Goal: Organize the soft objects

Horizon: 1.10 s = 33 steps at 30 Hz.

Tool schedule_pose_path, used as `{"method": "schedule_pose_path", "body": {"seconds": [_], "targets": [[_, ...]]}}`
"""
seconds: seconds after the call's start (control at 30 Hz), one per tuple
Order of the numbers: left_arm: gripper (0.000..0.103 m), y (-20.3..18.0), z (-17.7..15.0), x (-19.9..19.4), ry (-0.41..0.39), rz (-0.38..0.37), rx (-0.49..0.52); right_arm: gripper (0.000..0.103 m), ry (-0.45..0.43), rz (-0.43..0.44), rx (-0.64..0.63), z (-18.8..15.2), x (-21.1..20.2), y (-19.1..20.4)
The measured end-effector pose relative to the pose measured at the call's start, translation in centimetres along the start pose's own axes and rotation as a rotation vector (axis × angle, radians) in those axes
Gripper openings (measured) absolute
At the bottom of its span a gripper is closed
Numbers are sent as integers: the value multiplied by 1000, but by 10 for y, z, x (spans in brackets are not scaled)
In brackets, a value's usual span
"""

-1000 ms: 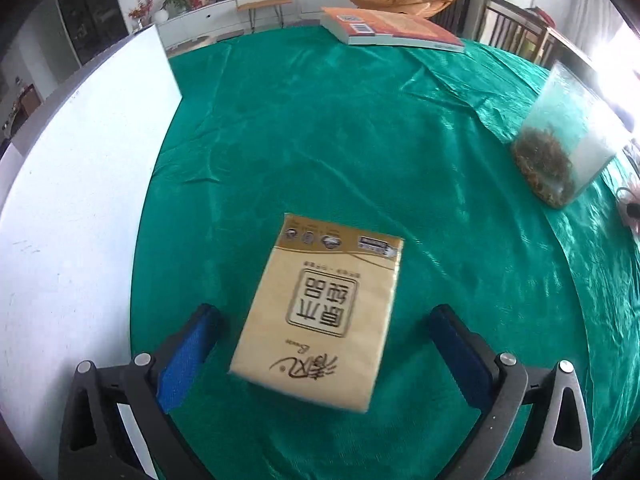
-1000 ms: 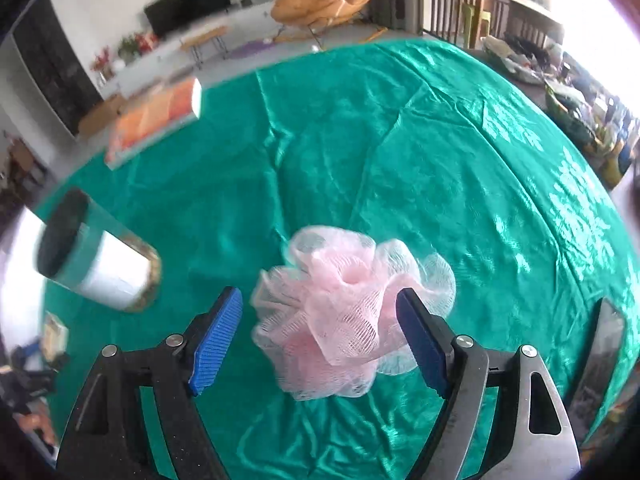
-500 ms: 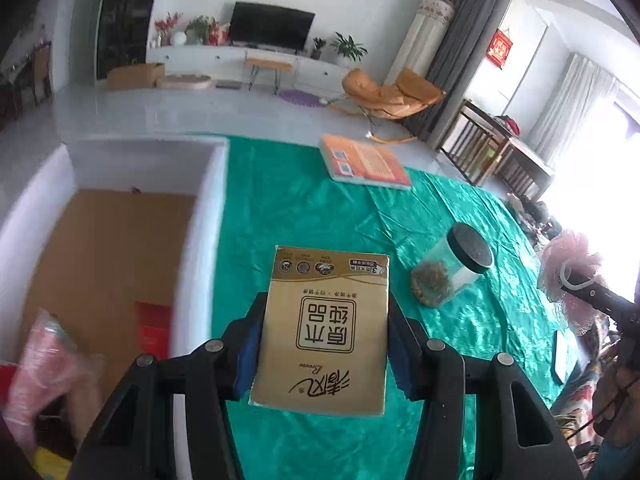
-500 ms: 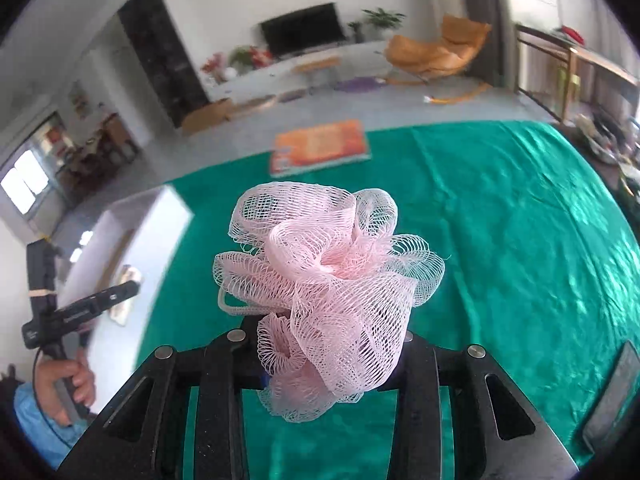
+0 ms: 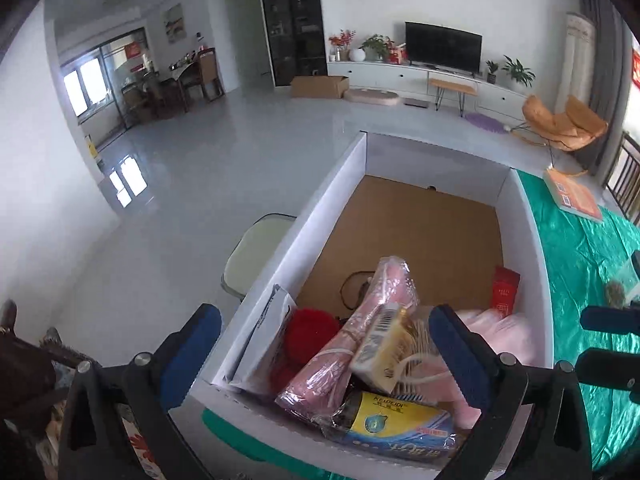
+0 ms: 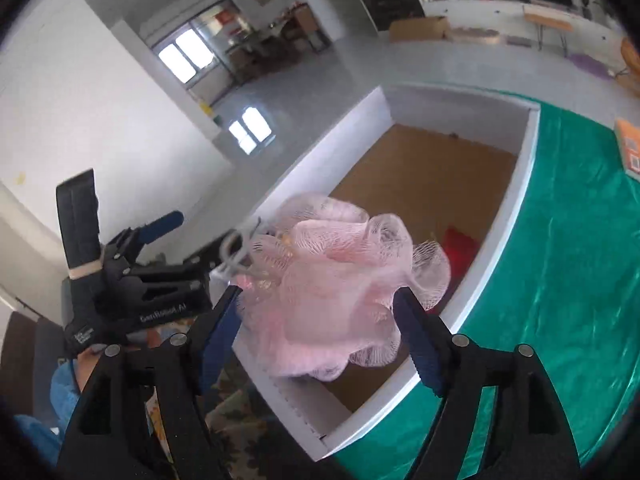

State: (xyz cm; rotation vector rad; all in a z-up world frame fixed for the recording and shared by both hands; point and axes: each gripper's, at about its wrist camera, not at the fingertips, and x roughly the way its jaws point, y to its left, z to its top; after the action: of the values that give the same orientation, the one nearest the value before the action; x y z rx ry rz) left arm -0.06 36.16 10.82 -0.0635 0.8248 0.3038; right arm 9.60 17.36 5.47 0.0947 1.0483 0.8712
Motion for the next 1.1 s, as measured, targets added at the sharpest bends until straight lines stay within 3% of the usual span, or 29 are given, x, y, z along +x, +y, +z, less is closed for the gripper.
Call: {"method": "schedule_pose_path", "body": {"seconds": [0.17, 0.27, 0.43, 0.53, 0.63, 1.1], "targets": [[103, -6, -1, -15, -78, 49, -62, 79, -39, -120, -82, -13, -16, -2], [103, -9, 2, -18, -65, 105, -76, 79, -85, -223, -128, -17, -29, 6], [103, -15, -8, -27, -56, 123, -103, 79, -120, -368, -176, -16, -41, 9], [103, -22, -12, -32, -86, 140, -65, 79, -130, -401, -202, -16, -45, 14], [103, -28, -12, -30, -60, 185, -26, 79, -137, -431, -222, -17, -44, 17], [103, -28, -13, -35, -78, 163, -31, 79, -133, -466, -259, -26, -47, 25]]}}
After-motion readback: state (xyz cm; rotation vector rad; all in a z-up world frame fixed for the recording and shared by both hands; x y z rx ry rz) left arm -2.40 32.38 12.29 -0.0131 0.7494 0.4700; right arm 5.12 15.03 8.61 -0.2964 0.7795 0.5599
